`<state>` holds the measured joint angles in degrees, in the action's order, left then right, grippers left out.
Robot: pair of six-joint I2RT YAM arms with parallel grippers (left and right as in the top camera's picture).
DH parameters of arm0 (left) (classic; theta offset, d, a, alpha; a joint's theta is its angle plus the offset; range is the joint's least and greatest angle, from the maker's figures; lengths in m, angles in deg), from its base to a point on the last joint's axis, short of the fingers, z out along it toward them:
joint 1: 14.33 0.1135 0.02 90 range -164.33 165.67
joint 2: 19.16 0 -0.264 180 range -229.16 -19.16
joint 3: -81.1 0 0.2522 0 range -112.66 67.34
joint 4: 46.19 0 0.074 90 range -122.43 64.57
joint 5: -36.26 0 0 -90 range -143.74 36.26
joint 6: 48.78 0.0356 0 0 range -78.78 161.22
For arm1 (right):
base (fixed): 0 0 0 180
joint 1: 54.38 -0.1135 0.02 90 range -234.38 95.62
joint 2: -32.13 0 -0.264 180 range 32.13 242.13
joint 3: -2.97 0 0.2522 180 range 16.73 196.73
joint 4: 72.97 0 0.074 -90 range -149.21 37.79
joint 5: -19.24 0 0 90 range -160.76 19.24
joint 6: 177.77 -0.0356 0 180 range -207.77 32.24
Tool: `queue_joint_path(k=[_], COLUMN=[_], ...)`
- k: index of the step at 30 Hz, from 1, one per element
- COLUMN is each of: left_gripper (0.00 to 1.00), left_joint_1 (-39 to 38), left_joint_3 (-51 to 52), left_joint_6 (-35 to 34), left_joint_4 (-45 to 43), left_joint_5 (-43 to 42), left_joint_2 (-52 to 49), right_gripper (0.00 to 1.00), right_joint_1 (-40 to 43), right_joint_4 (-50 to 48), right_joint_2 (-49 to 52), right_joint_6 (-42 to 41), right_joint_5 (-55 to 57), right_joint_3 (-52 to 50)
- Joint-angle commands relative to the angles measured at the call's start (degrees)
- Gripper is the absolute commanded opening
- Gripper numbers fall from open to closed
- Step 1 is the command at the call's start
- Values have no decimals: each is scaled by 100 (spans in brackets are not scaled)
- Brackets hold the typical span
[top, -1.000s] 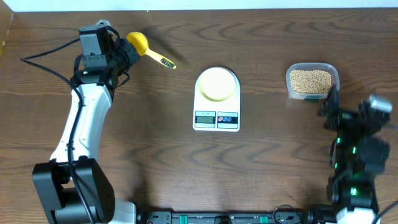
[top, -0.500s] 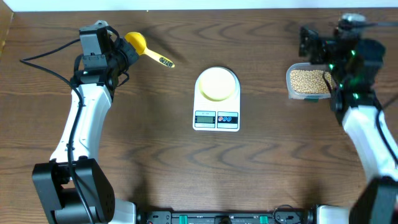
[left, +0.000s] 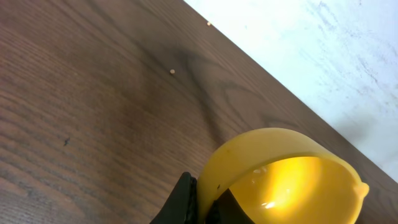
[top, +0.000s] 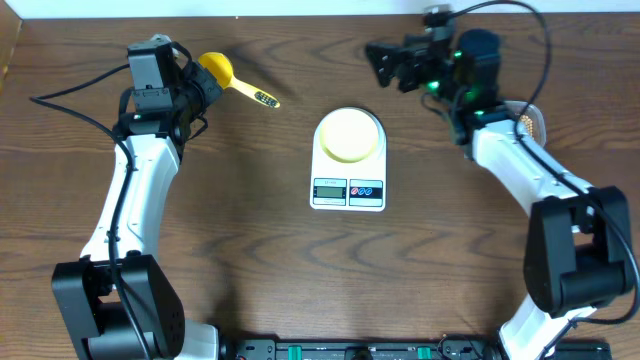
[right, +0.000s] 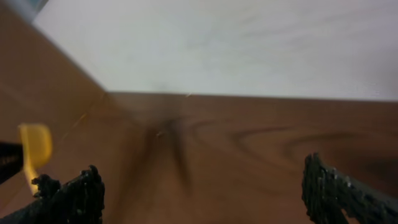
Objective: Scoop item into bowl and weigh 50g on scale
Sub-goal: 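Move the right gripper left toward the scoop held by the left gripper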
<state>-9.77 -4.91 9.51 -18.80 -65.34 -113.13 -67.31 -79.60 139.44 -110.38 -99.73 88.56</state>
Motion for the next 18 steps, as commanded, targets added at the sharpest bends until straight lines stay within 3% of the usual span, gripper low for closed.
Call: queue_joint_path(k=[1,10,18], left_gripper=[8,8,8], left_joint_1=[15,13,-144], left_joint_3=[2,2,2], left_joint_6=[-190,-1456,-2763], left_joint_4=[59,55,63], left_joint_5=[96,96,92], left_joint_2=[76,76,76], right_gripper=[99,99,99], right_joint_1=[-275,-356,-433], right_joint_4=[0,0,-225], right_joint_2=[168,179,179], right_joint_6=[-468,-1086,-1021], right_joint_5=[-313,-1255,-1818], right_joint_3=[164,278,352])
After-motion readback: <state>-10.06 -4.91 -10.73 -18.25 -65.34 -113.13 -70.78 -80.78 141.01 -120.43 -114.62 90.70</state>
